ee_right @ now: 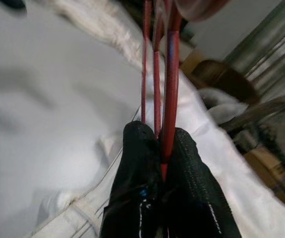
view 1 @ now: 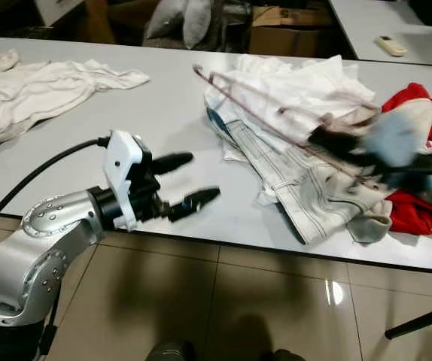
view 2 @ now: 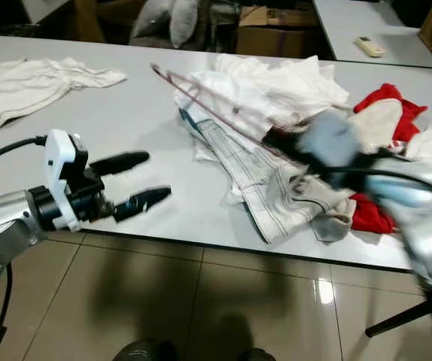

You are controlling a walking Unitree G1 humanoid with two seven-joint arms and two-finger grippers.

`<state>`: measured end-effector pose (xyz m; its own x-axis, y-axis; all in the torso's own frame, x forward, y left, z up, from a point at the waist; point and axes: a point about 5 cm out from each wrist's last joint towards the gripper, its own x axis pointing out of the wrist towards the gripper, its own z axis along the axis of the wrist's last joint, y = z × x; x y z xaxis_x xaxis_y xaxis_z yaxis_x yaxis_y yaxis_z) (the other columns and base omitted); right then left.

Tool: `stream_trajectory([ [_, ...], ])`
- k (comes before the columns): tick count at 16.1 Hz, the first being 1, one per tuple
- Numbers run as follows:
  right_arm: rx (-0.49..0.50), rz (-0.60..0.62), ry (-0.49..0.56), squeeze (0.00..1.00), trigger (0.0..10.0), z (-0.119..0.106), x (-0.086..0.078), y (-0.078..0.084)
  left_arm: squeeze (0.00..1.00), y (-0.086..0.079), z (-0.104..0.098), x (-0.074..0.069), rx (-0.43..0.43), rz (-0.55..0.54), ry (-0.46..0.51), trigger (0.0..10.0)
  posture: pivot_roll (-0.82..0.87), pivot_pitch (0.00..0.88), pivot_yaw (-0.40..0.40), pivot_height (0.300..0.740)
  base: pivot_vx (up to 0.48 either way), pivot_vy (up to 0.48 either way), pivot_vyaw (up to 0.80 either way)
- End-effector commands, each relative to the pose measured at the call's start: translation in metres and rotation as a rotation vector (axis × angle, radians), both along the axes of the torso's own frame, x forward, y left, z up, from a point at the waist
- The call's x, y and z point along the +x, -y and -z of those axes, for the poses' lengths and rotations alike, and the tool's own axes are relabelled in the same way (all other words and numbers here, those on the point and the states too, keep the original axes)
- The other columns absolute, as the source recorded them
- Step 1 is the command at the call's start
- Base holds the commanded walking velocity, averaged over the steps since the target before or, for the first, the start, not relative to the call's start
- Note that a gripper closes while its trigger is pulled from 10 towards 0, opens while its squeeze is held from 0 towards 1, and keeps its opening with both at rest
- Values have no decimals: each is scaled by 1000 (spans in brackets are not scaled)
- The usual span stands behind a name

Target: Hang hanger

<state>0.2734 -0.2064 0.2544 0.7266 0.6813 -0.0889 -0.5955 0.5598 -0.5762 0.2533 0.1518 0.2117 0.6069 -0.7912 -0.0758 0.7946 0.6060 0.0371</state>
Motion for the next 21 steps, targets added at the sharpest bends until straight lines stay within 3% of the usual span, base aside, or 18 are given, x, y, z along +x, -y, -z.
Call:
stream_trajectory([
  [1,56,30,27,0,10000,-15,-10,3,643,-1,-3,3,22,-68,31,10000,29,81,46,740,0,0,0],
  [2,86,66,44,0,10000,-21,-14,5,353,0,-4,4,23,-98,45,10000,28,81,47,740,0,0,0],
  [3,129,134,56,0,10000,-27,-21,10,0,0,-6,7,22,-168,67,10000,25,84,51,740,0,0,0],
  [5,190,245,33,0,10000,-21,-33,14,0,0,-4,17,39,-320,61,10000,24,84,52,740,0,0,0],
  [7,310,265,-34,0,10000,-10,-39,7,0,1,-1,18,-17,-378,42,10000,-2,81,56,740,0,0,0],
  [8,409,351,-90,0,10000,5,-42,0,0,3,1,20,-31,-422,56,10000,-6,81,57,740,0,0,0],
  [10,483,356,-151,0,10000,13,-44,-6,0,1,2,22,-10,-453,75,10000,-2,79,57,740,0,0,0],
  [11,575,385,-171,0,10000,21,-47,-22,0,-5,7,27,53,-534,82,10000,-3,75,57,740,0,315,0],
  [14,621,522,-142,0,10000,31,-44,-30,0,-10,13,32,81,-606,76,10000,3,57,60,740,0,326,0],
  [16,642,534,-229,0,10000,50,-47,-44,0,-1,15,33,67,-582,70,10000,8,57,57,740,0,330,0],
  [19,710,566,-253,0,10000,59,-43,-59,0,9,23,32,71,-567,63,10000,5,64,60,740,0,329,0],
  [21,700,614,-262,0,10000,68,-42,-57,0,16,26,31,75,-543,62,10000,12,43,67,740,0,328,0],
])
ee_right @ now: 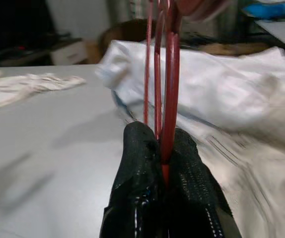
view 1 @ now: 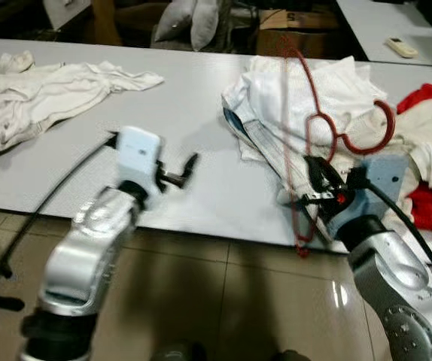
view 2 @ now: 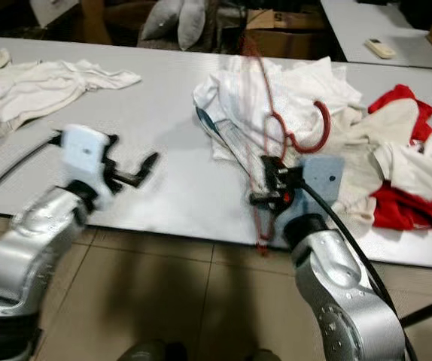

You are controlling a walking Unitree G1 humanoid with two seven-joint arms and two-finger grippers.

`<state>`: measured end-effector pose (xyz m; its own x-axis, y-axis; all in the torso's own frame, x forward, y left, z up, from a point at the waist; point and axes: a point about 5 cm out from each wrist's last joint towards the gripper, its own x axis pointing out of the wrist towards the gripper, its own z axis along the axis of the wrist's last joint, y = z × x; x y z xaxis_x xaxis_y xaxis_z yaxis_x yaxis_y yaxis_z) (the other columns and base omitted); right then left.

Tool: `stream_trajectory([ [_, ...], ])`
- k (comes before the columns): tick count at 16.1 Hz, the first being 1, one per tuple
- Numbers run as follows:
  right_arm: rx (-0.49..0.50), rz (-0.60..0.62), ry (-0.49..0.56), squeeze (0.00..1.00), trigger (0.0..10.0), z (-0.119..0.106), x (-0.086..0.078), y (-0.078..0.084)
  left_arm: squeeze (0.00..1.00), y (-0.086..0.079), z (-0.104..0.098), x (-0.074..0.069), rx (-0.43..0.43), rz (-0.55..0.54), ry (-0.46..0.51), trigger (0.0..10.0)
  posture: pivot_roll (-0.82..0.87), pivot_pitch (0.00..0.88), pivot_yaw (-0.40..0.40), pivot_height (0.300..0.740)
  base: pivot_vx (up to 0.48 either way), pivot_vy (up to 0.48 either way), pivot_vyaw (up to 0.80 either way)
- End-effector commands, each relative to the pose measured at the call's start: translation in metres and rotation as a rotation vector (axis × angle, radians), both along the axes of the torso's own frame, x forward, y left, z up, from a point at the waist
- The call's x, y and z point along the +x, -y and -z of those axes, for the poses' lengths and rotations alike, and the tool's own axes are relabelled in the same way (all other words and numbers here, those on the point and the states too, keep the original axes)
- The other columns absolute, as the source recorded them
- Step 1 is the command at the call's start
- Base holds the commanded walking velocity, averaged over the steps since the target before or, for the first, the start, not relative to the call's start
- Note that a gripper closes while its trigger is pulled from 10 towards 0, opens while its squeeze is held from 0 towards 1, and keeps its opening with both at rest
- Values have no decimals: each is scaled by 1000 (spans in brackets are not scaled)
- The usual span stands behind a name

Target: Hang hanger

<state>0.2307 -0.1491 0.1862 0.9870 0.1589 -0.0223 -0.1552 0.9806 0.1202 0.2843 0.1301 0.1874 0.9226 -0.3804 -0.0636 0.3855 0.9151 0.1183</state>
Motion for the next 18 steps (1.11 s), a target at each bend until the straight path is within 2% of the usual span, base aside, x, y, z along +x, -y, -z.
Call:
stream_trajectory([
  [1,19,10,2,0,10000,2,0,-1,0,-4,1,1,9,-18,-2,10000,12,39,68,740,0,322,0],
  [4,3,57,15,0,10000,2,5,0,0,-10,-1,9,8,-45,11,10000,1,43,60,740,0,326,0],
  [7,-8,28,-7,0,10000,9,3,0,0,-5,3,5,11,-34,7,10000,7,22,57,740,0,321,0],
  [9,26,35,-31,0,10000,16,2,-1,0,0,3,6,13,-25,16,10000,13,31,35,740,0,319,0],
  [11,29,47,-77,0,10000,25,1,-3,0,-4,1,9,2,-39,21,10000,7,38,35,740,0,322,0],
  [13,0,39,-92,0,10000,31,-4,1,0,-5,7,5,5,-45,0,10000,9,45,41,740,0,322,0],
  [18,-22,65,-95,0,10000,33,-1,2,0,-2,10,8,12,-33,-2,10000,-6,50,44,740,0,325,0],
])
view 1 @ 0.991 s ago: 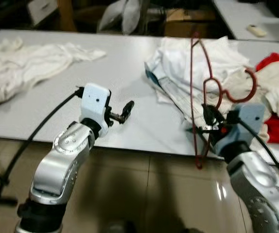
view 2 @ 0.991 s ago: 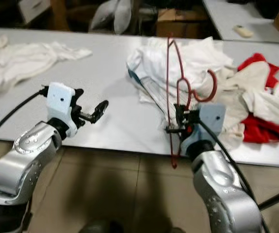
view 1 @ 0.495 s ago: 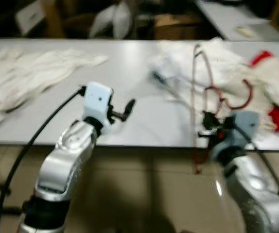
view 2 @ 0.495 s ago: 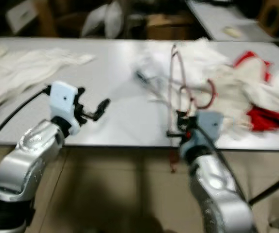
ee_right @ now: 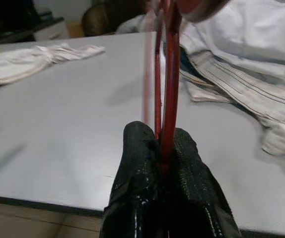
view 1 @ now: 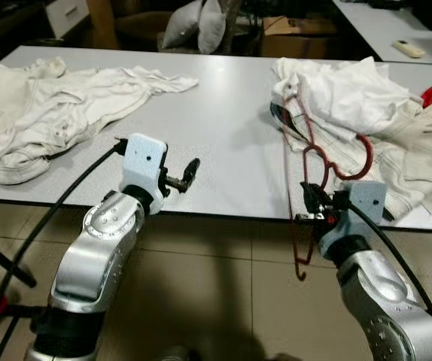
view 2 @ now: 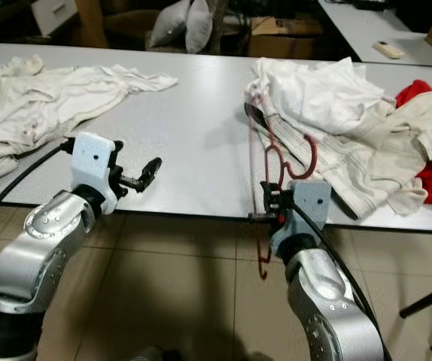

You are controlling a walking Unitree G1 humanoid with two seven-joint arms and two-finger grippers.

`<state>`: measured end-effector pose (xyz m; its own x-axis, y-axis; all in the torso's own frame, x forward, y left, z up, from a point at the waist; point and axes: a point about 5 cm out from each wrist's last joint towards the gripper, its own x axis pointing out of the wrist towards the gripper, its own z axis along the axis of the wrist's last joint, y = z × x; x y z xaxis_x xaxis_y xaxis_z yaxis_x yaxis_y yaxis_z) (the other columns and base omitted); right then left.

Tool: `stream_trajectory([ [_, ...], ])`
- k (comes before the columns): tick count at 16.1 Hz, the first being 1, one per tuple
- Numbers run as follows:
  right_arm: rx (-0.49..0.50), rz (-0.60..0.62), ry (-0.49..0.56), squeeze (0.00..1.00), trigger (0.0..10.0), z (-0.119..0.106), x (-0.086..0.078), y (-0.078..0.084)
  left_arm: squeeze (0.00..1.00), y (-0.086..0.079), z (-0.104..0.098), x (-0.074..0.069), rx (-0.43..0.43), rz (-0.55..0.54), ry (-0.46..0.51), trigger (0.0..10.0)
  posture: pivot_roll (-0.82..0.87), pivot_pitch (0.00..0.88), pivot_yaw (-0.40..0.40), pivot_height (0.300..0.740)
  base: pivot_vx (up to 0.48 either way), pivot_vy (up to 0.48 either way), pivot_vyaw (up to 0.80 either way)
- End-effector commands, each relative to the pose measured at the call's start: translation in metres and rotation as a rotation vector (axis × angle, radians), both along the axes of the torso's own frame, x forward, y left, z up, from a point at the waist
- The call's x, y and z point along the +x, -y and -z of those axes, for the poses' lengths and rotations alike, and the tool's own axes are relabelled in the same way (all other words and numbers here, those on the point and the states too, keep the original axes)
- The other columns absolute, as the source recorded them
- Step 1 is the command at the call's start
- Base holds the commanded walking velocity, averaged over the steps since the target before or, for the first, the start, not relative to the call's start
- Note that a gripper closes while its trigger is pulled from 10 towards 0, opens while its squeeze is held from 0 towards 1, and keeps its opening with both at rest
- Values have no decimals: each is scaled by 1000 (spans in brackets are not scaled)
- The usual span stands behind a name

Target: Hang hanger

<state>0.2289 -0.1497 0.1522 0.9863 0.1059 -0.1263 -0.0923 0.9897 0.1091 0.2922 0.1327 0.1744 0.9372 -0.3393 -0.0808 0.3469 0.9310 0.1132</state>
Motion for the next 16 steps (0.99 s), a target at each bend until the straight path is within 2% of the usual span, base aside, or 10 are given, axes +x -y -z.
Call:
stream_trajectory([
  [1,-7,0,5,0,10000,-2,1,2,0,-4,-2,2,2,-11,11,10000,-6,48,55,740,0,326,0],
  [3,-14,10,-10,0,10000,2,-1,9,0,-1,1,-1,8,2,2,10000,1,41,57,740,0,330,0],
  [4,16,39,3,0,10000,2,1,11,0,1,-2,-1,3,9,5,10000,8,26,62,740,0,330,0],
  [6,45,85,1,0,10000,4,5,11,0,0,-5,4,20,8,22,10000,10,47,48,740,0,326,0],
  [9,40,66,24,0,10000,-1,6,9,0,-7,-5,5,20,-14,17,10000,6,45,72,740,0,330,0],
  [10,22,117,13,0,10000,2,2,20,0,1,-5,3,10,11,21,10000,15,42,54,740,0,326,0],
  [11,19,127,12,0,10000,3,2,21,0,2,-6,2,4,13,22,10000,15,42,54,740,0,326,0],
  [14,5,142,-2,0,10000,4,0,21,0,0,-4,1,0,-6,16,10000,-4,72,34,740,0,328,0],
  [16,-10,96,-13,0,10000,7,-3,17,0,1,1,-2,3,-5,3,10000,0,75,37,740,0,328,0],
])
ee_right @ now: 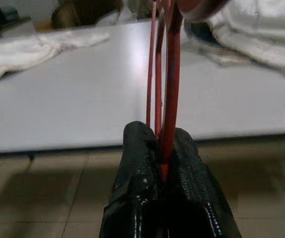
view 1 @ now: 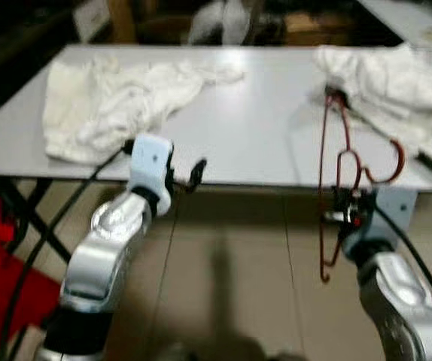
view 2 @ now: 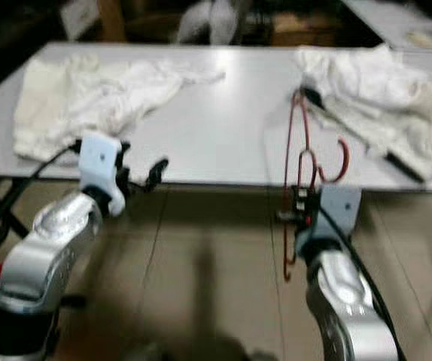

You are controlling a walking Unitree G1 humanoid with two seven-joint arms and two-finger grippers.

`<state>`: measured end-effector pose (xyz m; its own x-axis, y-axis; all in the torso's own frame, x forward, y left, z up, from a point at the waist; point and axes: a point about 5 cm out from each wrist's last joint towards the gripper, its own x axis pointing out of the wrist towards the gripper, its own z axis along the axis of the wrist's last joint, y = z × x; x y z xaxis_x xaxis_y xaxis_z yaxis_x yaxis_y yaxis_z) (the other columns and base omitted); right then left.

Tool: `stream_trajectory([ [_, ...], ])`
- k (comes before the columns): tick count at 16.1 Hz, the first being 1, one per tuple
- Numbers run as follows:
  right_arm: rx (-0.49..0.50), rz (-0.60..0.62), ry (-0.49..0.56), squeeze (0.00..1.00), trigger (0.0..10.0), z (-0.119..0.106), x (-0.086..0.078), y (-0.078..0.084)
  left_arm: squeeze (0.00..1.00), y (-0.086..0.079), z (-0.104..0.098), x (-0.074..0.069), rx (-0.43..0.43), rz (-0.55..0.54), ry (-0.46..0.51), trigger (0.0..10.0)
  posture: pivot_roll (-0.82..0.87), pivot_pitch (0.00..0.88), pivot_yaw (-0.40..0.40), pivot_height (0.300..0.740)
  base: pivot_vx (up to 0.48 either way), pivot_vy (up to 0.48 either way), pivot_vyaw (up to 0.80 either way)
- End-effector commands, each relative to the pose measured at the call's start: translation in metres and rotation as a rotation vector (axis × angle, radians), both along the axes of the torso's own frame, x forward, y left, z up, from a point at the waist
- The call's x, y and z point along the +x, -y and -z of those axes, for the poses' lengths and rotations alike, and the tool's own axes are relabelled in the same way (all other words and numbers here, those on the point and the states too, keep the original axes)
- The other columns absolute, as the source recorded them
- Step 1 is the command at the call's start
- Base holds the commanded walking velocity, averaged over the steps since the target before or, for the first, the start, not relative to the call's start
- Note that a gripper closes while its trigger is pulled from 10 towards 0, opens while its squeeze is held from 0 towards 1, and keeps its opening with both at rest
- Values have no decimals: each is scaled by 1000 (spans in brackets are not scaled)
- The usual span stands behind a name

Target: Hang hanger

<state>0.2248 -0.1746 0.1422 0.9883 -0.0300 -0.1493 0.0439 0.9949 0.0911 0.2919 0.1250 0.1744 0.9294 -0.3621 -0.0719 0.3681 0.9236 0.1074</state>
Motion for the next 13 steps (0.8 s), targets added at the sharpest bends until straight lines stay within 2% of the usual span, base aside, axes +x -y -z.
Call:
stream_trajectory([
  [1,1,-32,9,0,10000,-2,0,-6,0,-4,2,-3,23,-13,-4,10000,3,70,43,740,0,334,0],
  [4,37,14,16,0,10000,-3,0,-4,0,-4,-2,0,21,-5,4,10000,2,88,31,740,0,329,0],
  [6,39,-16,15,0,10000,-5,-4,-7,0,-9,-3,0,21,-28,2,10000,2,89,44,740,0,326,0],
  [7,28,-10,3,0,10000,-1,-5,-3,0,-7,1,-2,20,-11,-8,10000,6,82,48,740,0,311,0],
  [10,51,39,25,0,10000,-5,1,2,0,-1,1,-5,-11,26,-15,10000,7,63,56,740,0,0,0],
  [12,93,-5,22,0,10000,-6,4,-9,0,-6,1,1,52,15,-5,10000,5,63,44,740,0,0,0],
  [13,100,-35,22,0,10000,-8,4,-12,0,-8,0,2,25,4,-4,10000,2,61,44,740,0,0,0],
])
